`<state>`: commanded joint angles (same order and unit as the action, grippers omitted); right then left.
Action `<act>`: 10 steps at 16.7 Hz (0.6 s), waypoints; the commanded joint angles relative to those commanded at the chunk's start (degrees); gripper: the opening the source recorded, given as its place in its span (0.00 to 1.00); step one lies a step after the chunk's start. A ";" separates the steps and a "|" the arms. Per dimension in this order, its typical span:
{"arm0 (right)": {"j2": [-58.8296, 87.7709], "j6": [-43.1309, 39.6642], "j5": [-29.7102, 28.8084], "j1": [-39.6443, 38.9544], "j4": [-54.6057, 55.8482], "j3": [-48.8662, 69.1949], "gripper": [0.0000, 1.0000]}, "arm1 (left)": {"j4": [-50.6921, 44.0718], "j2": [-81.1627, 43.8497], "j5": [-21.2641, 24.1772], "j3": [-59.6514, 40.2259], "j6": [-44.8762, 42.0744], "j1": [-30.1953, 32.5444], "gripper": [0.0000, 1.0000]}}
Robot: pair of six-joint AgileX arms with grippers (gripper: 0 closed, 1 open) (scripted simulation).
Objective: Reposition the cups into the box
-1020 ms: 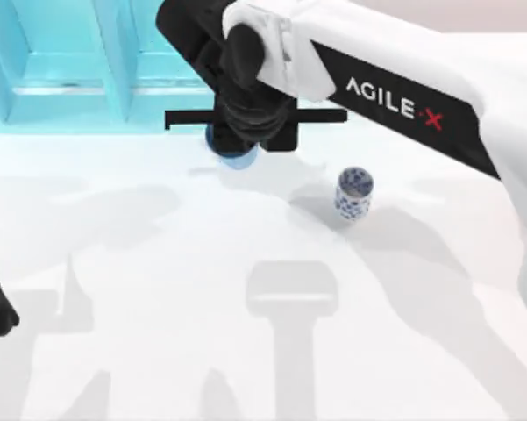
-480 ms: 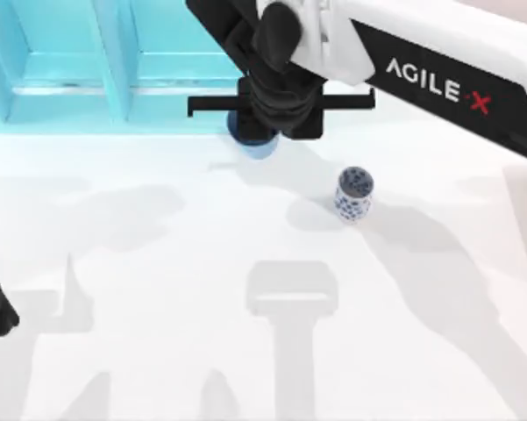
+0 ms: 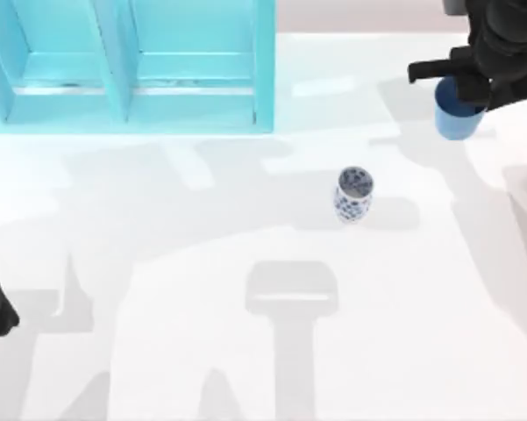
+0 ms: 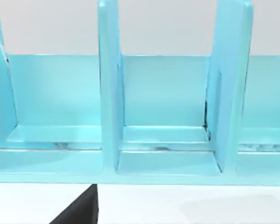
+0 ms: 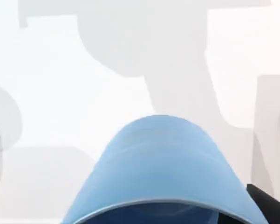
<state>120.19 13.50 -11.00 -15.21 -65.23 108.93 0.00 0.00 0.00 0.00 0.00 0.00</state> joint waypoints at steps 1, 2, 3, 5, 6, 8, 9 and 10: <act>-2.20 -5.26 1.49 5.75 -1.34 -2.33 0.00 | 0.00 0.00 0.00 0.00 0.00 0.00 1.00; -4.57 -10.79 3.04 11.89 -2.68 -4.81 0.00 | 0.00 0.00 0.00 0.00 0.00 0.00 1.00; -7.07 -16.43 4.62 18.18 -3.99 -7.39 0.00 | 0.00 0.00 0.00 0.00 0.00 0.00 1.00; -12.27 -27.70 7.78 30.39 -6.47 -12.66 0.00 | 0.00 0.00 0.00 0.00 0.00 0.00 1.00; -14.91 -33.08 9.32 35.99 -7.60 -15.29 0.00 | 0.00 0.00 0.00 0.00 0.00 0.00 1.00; -20.01 -42.46 12.19 45.53 -9.57 -20.31 0.00 | 0.00 0.00 0.00 0.00 0.00 0.00 1.00; -22.35 -46.28 13.49 49.41 -10.38 -22.60 0.00 | 0.00 0.00 0.00 0.00 0.00 0.00 1.00; -24.50 -49.52 14.66 52.72 -11.07 -24.69 0.00 | 0.00 0.00 0.00 0.00 0.00 0.00 1.00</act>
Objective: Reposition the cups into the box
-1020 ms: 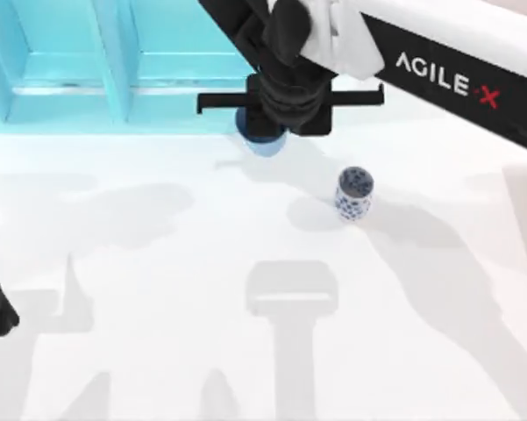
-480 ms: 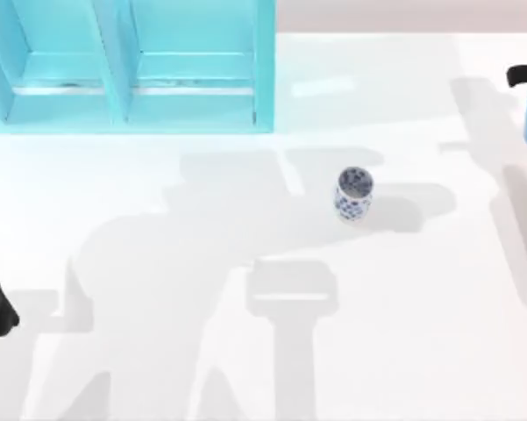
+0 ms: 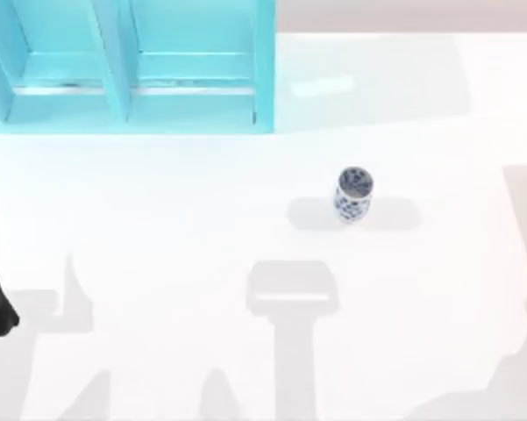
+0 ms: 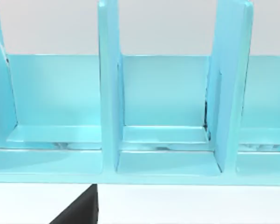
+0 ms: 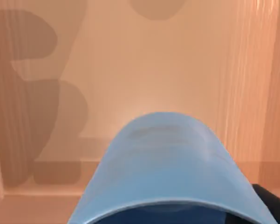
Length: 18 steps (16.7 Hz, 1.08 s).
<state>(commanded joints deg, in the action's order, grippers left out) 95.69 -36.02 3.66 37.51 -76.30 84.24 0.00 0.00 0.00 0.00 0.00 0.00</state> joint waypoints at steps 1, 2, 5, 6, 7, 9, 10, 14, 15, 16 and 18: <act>-1.89 -2.66 1.03 2.72 -0.57 -1.84 0.00 | 0.00 0.00 0.00 0.00 0.00 0.00 1.00; -3.47 -4.75 1.88 4.86 -1.01 -3.38 0.00 | 0.00 0.00 0.00 0.00 0.00 0.00 1.00; -5.66 -7.29 3.02 7.48 -1.52 -5.49 0.00 | 0.00 0.00 0.00 0.00 0.00 0.00 1.00; -5.66 -7.29 3.02 7.48 -1.52 -5.49 0.00 | 0.00 0.00 0.00 0.00 0.00 0.00 1.00; -5.66 -7.29 3.02 7.48 -1.52 -5.49 0.00 | 0.00 0.00 0.00 0.00 0.00 0.00 1.00; -5.40 -7.18 2.88 7.27 -1.43 -5.32 0.00 | 0.00 0.00 0.00 0.00 0.00 0.00 1.00; -5.39 -7.20 2.91 7.20 -1.27 -5.50 0.00 | 0.00 0.00 0.00 0.00 0.00 0.00 1.00; -5.46 -6.31 2.89 6.47 3.21 -10.30 0.00 | 0.00 0.00 0.00 0.00 0.00 0.00 1.00; -5.52 -6.00 2.89 6.17 4.95 -12.07 0.00 | 0.00 0.00 0.00 0.00 0.00 0.00 1.00; -5.58 -5.68 2.90 5.89 6.81 -13.91 0.00 | 0.00 0.00 0.00 0.00 0.00 0.00 1.00; -5.66 -5.13 2.94 5.35 10.35 -17.32 0.00 | 0.00 0.00 0.00 0.00 0.00 0.00 1.00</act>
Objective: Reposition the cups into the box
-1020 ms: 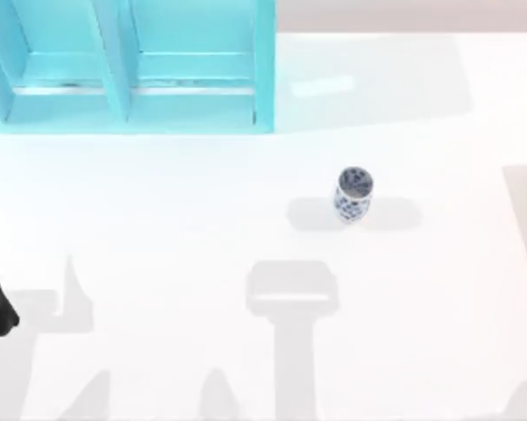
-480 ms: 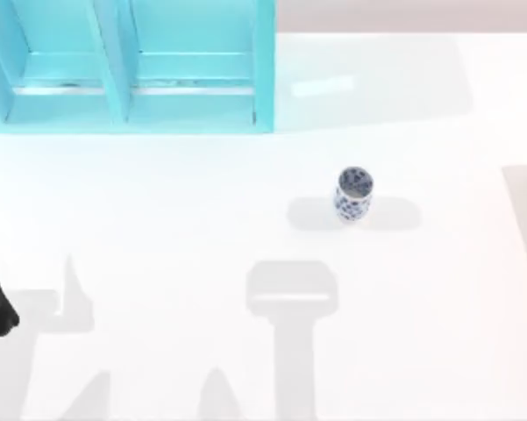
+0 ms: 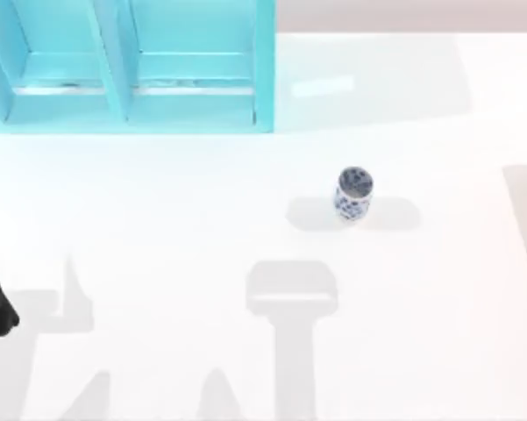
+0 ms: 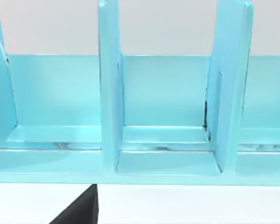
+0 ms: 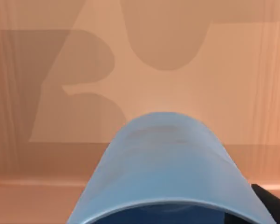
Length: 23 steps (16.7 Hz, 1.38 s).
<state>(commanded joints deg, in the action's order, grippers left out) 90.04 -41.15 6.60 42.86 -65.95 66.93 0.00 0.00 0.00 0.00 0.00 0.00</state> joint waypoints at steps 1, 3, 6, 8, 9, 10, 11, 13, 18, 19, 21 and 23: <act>-0.04 0.21 0.02 -0.22 1.41 -1.34 0.00 | 0.00 0.00 0.00 0.00 0.00 0.00 1.00; -0.13 0.46 0.04 -0.47 2.90 -2.78 0.00 | 0.00 0.00 0.00 0.00 0.00 0.00 1.00; -0.13 0.46 0.04 -0.48 2.94 -2.82 0.00 | 0.00 0.00 0.00 0.00 0.00 0.00 1.00; -0.13 0.46 0.04 -0.48 2.94 -2.82 0.15 | 0.00 0.00 0.00 0.00 0.00 0.00 1.00; -0.13 0.46 0.04 -0.48 2.94 -2.82 0.23 | 0.00 0.00 0.00 0.00 0.00 0.00 1.00; -0.13 0.46 0.04 -0.48 2.94 -2.82 0.30 | 0.00 0.00 0.00 0.00 0.00 0.00 1.00; -0.13 0.46 0.04 -0.48 2.94 -2.82 0.38 | 0.00 0.00 0.00 0.00 0.00 0.00 1.00; -0.13 0.46 0.04 -0.48 2.94 -2.82 0.53 | 0.00 0.00 0.00 0.00 0.00 0.00 1.00; -0.13 0.46 0.04 -0.48 2.94 -2.82 0.90 | 0.00 0.00 0.00 0.00 0.00 0.00 1.00; -0.13 0.46 0.04 -0.48 2.94 -2.82 0.98 | 0.00 0.00 0.00 0.00 0.00 0.00 1.00; -0.13 0.46 0.04 -0.48 2.94 -2.82 1.00 | 0.00 0.00 0.00 0.00 0.00 0.00 1.00; -0.13 0.46 0.04 -0.48 2.94 -2.82 1.00 | 0.00 0.00 0.00 0.00 0.00 0.00 1.00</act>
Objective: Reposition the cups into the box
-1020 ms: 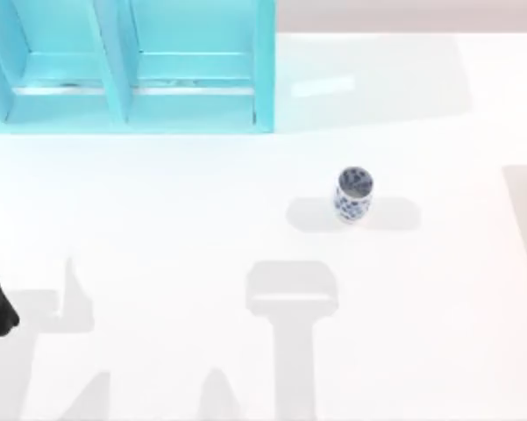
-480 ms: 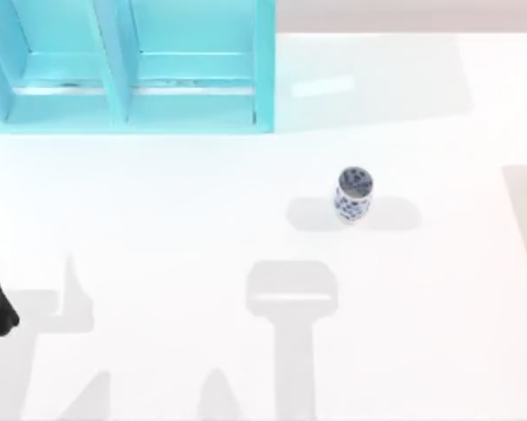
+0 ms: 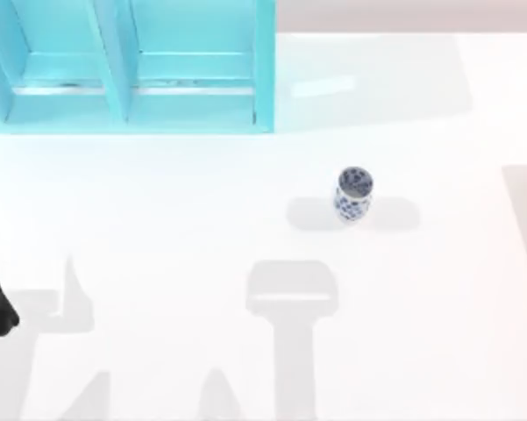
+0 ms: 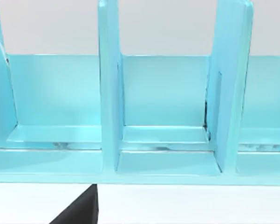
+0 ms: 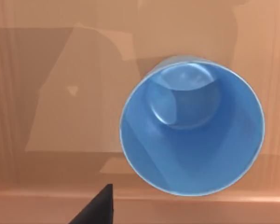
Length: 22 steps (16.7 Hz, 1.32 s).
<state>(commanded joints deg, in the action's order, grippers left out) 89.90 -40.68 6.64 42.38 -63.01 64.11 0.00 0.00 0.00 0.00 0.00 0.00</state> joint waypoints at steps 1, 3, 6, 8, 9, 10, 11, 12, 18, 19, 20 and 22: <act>0.00 0.00 0.00 0.00 0.00 0.00 1.00 | 0.00 0.00 0.00 0.00 0.00 0.00 1.00; 0.00 0.00 0.00 0.00 0.00 0.00 1.00 | 0.00 0.00 0.00 0.00 0.00 0.00 1.00; 0.01 -0.03 0.01 0.06 -0.18 0.19 1.00 | 0.00 0.00 0.00 0.00 0.00 0.00 1.00; -0.06 -0.22 0.02 -0.01 -2.31 2.31 1.00 | 0.00 0.00 0.00 0.00 0.00 0.00 1.00; -0.05 -0.32 0.02 0.06 -4.21 4.28 1.00 | 0.00 0.00 0.00 0.00 0.00 0.00 1.00; 0.01 -0.39 0.01 0.18 -6.56 6.76 1.00 | 0.00 0.00 0.00 0.00 0.00 0.00 1.00; 0.05 -0.43 0.01 0.30 -9.32 9.59 1.00 | 0.00 0.00 0.00 0.00 0.00 0.00 1.00; 0.05 -0.44 0.01 0.37 -12.38 12.54 1.00 | 0.00 0.00 0.00 0.00 0.00 0.00 1.00; -0.24 -0.34 0.01 0.41 -22.83 22.55 1.00 | 0.00 0.00 0.00 0.00 0.00 0.00 1.00; -0.24 -0.34 0.01 0.41 -22.83 22.55 1.00 | 0.00 0.00 0.00 0.00 0.00 0.00 1.00; -0.24 -0.34 0.01 0.41 -22.83 22.55 1.00 | 0.00 0.00 0.00 0.00 0.00 0.00 1.00; -0.06 -0.26 0.00 0.17 -22.68 22.46 1.00 | 0.00 0.00 0.00 0.00 0.00 0.00 1.00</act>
<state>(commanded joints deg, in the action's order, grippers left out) 89.84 -40.94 6.64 42.56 -85.69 86.57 0.00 0.00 0.00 0.00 0.00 0.00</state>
